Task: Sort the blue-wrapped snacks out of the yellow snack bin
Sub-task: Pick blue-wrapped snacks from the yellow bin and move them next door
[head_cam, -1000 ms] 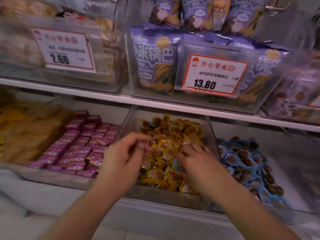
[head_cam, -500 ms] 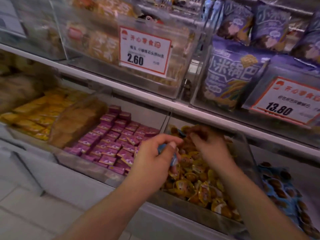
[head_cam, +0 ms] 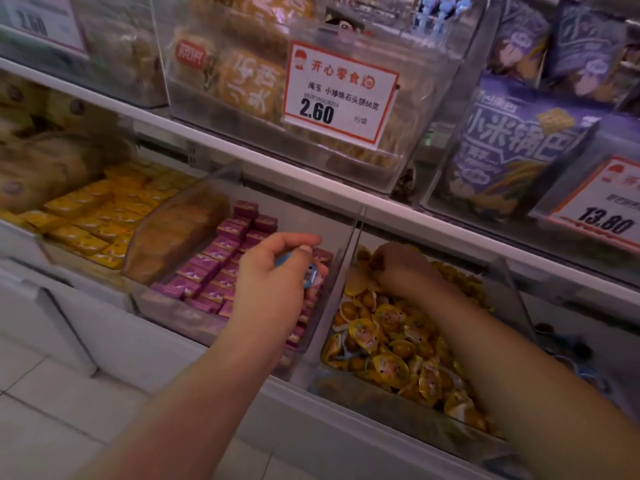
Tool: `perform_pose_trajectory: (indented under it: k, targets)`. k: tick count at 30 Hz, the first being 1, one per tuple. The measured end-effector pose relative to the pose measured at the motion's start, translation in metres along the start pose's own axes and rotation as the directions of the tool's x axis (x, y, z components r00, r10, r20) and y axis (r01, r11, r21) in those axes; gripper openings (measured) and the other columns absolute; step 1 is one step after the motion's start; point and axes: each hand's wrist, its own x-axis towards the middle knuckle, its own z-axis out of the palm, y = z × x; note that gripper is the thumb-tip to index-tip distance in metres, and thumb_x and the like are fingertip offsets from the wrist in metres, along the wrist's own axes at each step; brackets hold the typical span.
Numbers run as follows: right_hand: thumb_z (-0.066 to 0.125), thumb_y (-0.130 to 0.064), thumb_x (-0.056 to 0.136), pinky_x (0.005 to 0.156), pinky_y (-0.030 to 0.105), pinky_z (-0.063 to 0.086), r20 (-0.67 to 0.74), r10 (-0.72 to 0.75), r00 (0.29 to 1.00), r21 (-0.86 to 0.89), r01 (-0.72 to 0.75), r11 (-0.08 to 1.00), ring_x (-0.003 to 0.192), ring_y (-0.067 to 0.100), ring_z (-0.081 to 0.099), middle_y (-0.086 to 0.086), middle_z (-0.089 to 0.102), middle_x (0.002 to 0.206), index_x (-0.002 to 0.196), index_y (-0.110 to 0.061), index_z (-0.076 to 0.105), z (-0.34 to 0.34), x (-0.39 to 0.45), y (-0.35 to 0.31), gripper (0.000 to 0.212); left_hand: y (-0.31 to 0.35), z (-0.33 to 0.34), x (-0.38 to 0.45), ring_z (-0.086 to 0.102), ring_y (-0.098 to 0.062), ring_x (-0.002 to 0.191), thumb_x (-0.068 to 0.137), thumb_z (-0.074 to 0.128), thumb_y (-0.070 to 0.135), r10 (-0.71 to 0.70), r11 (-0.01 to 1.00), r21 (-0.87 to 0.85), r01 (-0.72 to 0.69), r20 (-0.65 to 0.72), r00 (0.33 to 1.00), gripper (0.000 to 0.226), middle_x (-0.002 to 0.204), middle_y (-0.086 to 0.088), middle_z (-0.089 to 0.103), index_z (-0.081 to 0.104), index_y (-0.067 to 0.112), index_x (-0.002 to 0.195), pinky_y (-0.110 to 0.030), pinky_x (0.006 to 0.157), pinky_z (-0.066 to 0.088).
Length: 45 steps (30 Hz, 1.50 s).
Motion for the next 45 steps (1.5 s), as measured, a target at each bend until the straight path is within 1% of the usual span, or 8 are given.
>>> perform_pose_trajectory:
  k: [2,5,10,21,26,33,38,45]
  targets:
    - [0.063,-0.019,0.089,0.093,0.035,0.05,-0.169,-0.061,0.984,0.019,0.066,0.998,0.111,0.027,0.06,0.008,0.065,0.121,0.117,-0.023,0.068,-0.008,-0.016,0.007,0.028,0.002,-0.001,-0.002,0.05,-0.01,0.045,0.098,0.054,0.009,0.0,1.0,-0.002,0.0,0.013,1.0,0.019,0.057,0.001,0.065,0.07,0.018,0.097,-0.022,0.043,0.041]
    - [0.048,-0.03,0.099,0.082,0.034,0.05,-0.424,-0.31,0.851,0.067,0.371,0.926,0.096,0.022,0.062,0.003,0.068,0.103,0.109,-0.024,0.069,-0.011,-0.061,0.007,0.025,0.005,-0.001,-0.004,0.049,-0.01,0.044,0.099,0.052,0.009,-0.011,1.0,-0.01,0.012,0.015,1.0,0.018,0.057,0.001,0.065,0.069,0.016,0.096,-0.022,0.042,0.039]
    - [0.038,-0.059,0.096,0.067,0.034,0.05,0.116,-0.627,0.771,-0.262,0.632,0.729,0.09,0.022,0.065,-0.004,0.071,0.096,0.109,-0.032,0.063,0.018,-0.112,-0.006,0.038,0.006,0.002,-0.01,0.051,-0.002,0.042,0.099,0.053,0.008,-0.003,1.0,-0.007,0.004,0.012,1.0,0.02,0.057,0.002,0.066,0.07,0.017,0.094,-0.016,0.036,0.035]
    - [0.058,-0.063,0.086,0.046,0.03,0.019,0.157,-0.572,0.805,-0.512,0.561,0.65,0.072,0.029,0.06,0.012,0.054,0.112,0.098,-0.013,0.068,0.038,-0.1,-0.019,0.053,0.001,0.007,-0.012,0.053,0.003,0.045,0.098,0.054,0.011,0.009,0.998,0.067,-0.008,-0.012,1.0,0.019,0.057,0.008,0.067,0.071,0.019,0.094,-0.013,0.037,0.037]
    - [0.056,-0.05,0.092,0.055,0.035,0.035,0.164,-0.591,0.79,-0.422,0.597,0.682,0.08,0.03,0.062,0.011,0.054,0.122,0.12,-0.016,0.062,0.037,-0.103,-0.021,0.045,-0.004,0.017,-0.011,0.062,-0.008,0.057,0.097,0.056,0.013,-0.019,0.997,0.081,0.017,0.029,0.999,0.018,0.065,0.0,0.072,0.071,0.021,0.092,-0.017,0.045,0.046]
    - [0.053,-0.054,0.094,0.058,0.036,0.035,0.15,-0.513,0.845,-0.473,0.517,0.714,0.094,0.034,0.062,0.017,0.045,0.14,0.143,-0.015,0.043,0.041,-0.088,-0.024,0.064,-0.007,0.02,-0.012,0.063,-0.011,0.06,0.098,0.054,0.012,-0.015,0.995,0.099,0.011,0.043,0.999,0.018,0.065,-0.002,0.072,0.07,0.02,0.093,-0.024,0.049,0.049]
    - [0.053,-0.031,0.09,0.058,0.037,0.041,0.174,-0.518,0.838,-0.44,0.536,0.72,0.084,0.035,0.061,0.022,0.053,0.122,0.13,-0.006,0.049,0.045,-0.08,-0.032,0.047,-0.008,0.019,-0.013,0.063,-0.016,0.063,0.098,0.055,0.013,-0.015,0.995,0.101,0.01,0.051,0.999,0.018,0.067,-0.002,0.072,0.07,0.022,0.094,-0.031,0.055,0.051]
    - [0.059,-0.036,0.085,0.06,0.034,0.041,0.069,-0.521,0.851,-0.352,0.509,0.785,0.086,0.029,0.063,0.011,0.065,0.102,0.111,-0.013,0.056,0.051,-0.069,-0.028,0.035,-0.008,0.015,-0.01,0.061,-0.014,0.063,0.098,0.056,0.014,-0.012,0.996,0.085,0.009,0.034,0.999,0.018,0.067,-0.002,0.072,0.071,0.023,0.093,-0.021,0.046,0.045]
